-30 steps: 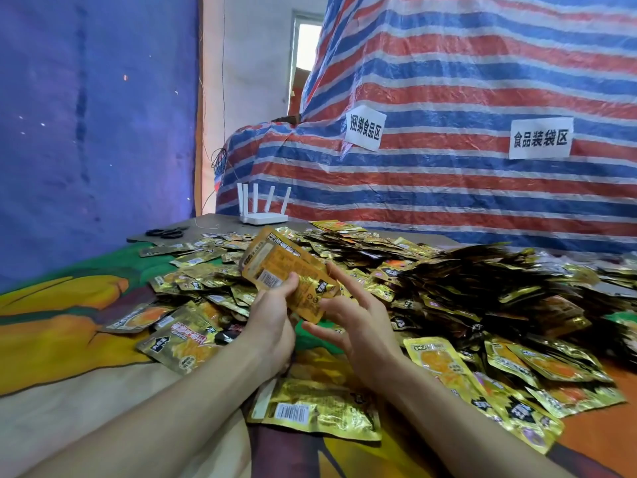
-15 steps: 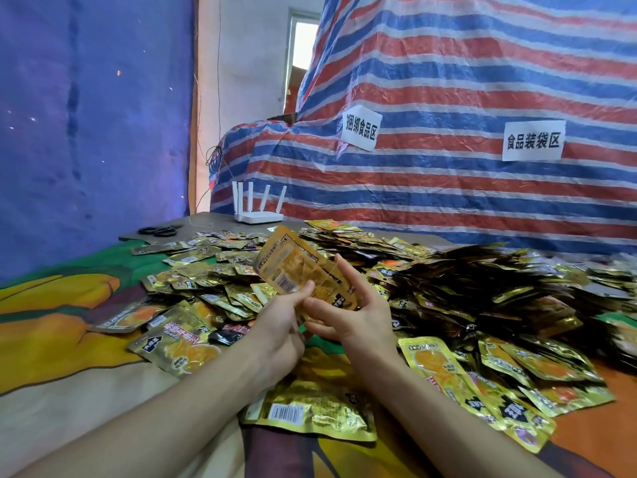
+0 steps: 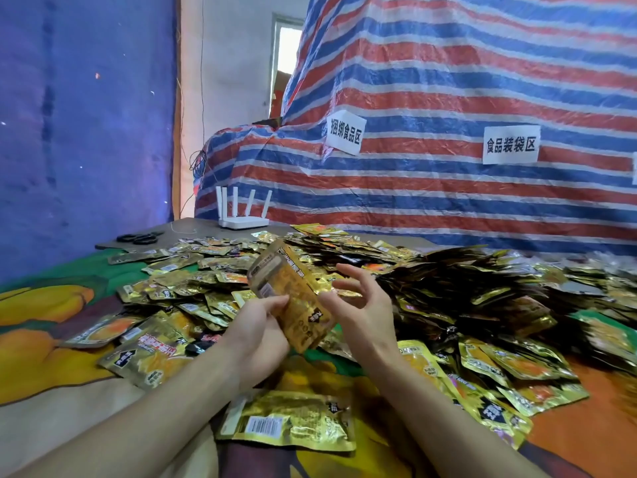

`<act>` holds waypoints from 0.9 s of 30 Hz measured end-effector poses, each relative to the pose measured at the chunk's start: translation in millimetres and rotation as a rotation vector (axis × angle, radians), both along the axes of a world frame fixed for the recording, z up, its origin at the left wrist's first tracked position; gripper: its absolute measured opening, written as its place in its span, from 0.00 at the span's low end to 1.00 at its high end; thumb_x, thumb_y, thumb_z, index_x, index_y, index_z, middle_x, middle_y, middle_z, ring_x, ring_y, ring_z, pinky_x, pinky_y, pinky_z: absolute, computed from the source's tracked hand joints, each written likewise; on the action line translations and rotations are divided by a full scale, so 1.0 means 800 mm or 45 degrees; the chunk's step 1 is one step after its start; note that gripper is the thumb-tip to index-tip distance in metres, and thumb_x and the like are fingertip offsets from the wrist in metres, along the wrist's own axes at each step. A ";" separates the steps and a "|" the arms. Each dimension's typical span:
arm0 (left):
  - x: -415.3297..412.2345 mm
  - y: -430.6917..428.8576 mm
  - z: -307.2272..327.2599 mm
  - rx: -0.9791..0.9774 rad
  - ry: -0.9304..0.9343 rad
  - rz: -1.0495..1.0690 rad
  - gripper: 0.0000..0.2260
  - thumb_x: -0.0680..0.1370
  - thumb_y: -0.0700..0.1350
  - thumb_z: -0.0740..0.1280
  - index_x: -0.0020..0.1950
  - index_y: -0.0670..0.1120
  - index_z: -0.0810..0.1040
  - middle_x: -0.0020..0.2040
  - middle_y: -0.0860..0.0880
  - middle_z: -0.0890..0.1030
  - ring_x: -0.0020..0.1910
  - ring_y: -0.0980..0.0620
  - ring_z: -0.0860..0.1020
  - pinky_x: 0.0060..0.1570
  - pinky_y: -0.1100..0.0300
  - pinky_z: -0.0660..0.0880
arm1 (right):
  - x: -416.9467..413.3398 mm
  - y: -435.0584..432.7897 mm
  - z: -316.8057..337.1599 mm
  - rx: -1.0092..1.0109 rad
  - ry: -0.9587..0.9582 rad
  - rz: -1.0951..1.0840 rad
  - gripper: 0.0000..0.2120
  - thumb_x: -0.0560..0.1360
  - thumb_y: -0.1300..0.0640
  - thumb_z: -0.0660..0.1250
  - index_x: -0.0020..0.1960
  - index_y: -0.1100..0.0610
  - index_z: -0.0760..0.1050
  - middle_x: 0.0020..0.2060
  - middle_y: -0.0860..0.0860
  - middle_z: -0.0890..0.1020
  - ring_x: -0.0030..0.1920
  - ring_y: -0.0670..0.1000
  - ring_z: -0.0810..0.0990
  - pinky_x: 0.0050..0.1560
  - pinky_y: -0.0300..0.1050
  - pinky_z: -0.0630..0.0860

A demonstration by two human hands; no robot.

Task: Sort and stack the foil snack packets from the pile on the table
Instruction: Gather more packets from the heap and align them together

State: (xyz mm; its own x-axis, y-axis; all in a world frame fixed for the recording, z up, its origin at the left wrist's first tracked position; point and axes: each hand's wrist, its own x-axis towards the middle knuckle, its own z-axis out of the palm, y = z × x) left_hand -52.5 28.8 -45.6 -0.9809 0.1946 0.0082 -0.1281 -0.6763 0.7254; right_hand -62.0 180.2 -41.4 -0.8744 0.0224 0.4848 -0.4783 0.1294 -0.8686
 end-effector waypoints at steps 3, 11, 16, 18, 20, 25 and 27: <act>0.006 0.004 -0.004 -0.136 0.006 -0.076 0.15 0.83 0.41 0.55 0.67 0.42 0.74 0.58 0.38 0.83 0.61 0.38 0.79 0.57 0.40 0.75 | 0.000 -0.002 -0.001 0.250 -0.065 0.127 0.12 0.72 0.56 0.77 0.55 0.50 0.82 0.48 0.51 0.85 0.49 0.50 0.85 0.50 0.55 0.84; 0.008 0.003 -0.003 -0.703 0.152 0.017 0.13 0.84 0.46 0.59 0.64 0.44 0.78 0.55 0.43 0.85 0.59 0.43 0.81 0.66 0.41 0.73 | -0.005 0.005 0.001 0.202 -0.137 0.035 0.09 0.75 0.56 0.75 0.53 0.58 0.84 0.43 0.52 0.87 0.44 0.51 0.87 0.46 0.51 0.85; 0.004 0.005 -0.003 -0.688 0.162 0.059 0.10 0.83 0.41 0.60 0.57 0.38 0.80 0.48 0.40 0.86 0.46 0.44 0.85 0.50 0.50 0.82 | -0.005 0.012 0.006 0.130 -0.189 -0.050 0.18 0.73 0.50 0.77 0.58 0.55 0.79 0.42 0.49 0.85 0.34 0.41 0.84 0.27 0.32 0.74; 0.004 0.006 -0.003 -0.671 0.137 0.076 0.10 0.83 0.40 0.61 0.55 0.37 0.80 0.47 0.39 0.86 0.44 0.44 0.86 0.46 0.52 0.83 | -0.006 0.011 0.007 0.131 -0.257 -0.059 0.17 0.75 0.47 0.75 0.58 0.55 0.79 0.45 0.49 0.85 0.37 0.41 0.84 0.26 0.33 0.74; 0.005 0.006 -0.004 -0.693 0.125 0.088 0.09 0.82 0.40 0.62 0.54 0.37 0.80 0.46 0.40 0.86 0.42 0.45 0.86 0.41 0.55 0.83 | -0.005 0.011 0.008 0.175 -0.285 -0.019 0.12 0.76 0.43 0.73 0.54 0.50 0.79 0.40 0.43 0.84 0.36 0.37 0.83 0.27 0.31 0.73; 0.009 0.010 -0.004 -0.725 0.069 0.100 0.09 0.82 0.40 0.64 0.51 0.35 0.79 0.40 0.40 0.86 0.37 0.44 0.85 0.34 0.56 0.82 | -0.006 0.027 0.011 0.572 -0.228 0.141 0.44 0.64 0.42 0.82 0.74 0.47 0.67 0.60 0.43 0.78 0.53 0.38 0.79 0.49 0.30 0.76; 0.009 0.009 -0.004 -0.666 0.054 0.077 0.09 0.81 0.40 0.66 0.51 0.34 0.79 0.39 0.41 0.85 0.36 0.46 0.84 0.33 0.57 0.81 | -0.005 0.031 0.010 0.775 -0.254 0.204 0.57 0.60 0.43 0.84 0.80 0.46 0.57 0.65 0.44 0.70 0.61 0.43 0.74 0.59 0.36 0.73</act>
State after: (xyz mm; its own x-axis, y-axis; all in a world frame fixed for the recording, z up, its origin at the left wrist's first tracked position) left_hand -45.0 35.7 -48.5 -0.9914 0.1261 -0.0349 -0.0631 -0.2279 0.9716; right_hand -66.1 205.1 -33.6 -0.9184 -0.3425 0.1979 -0.3698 0.5660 -0.7368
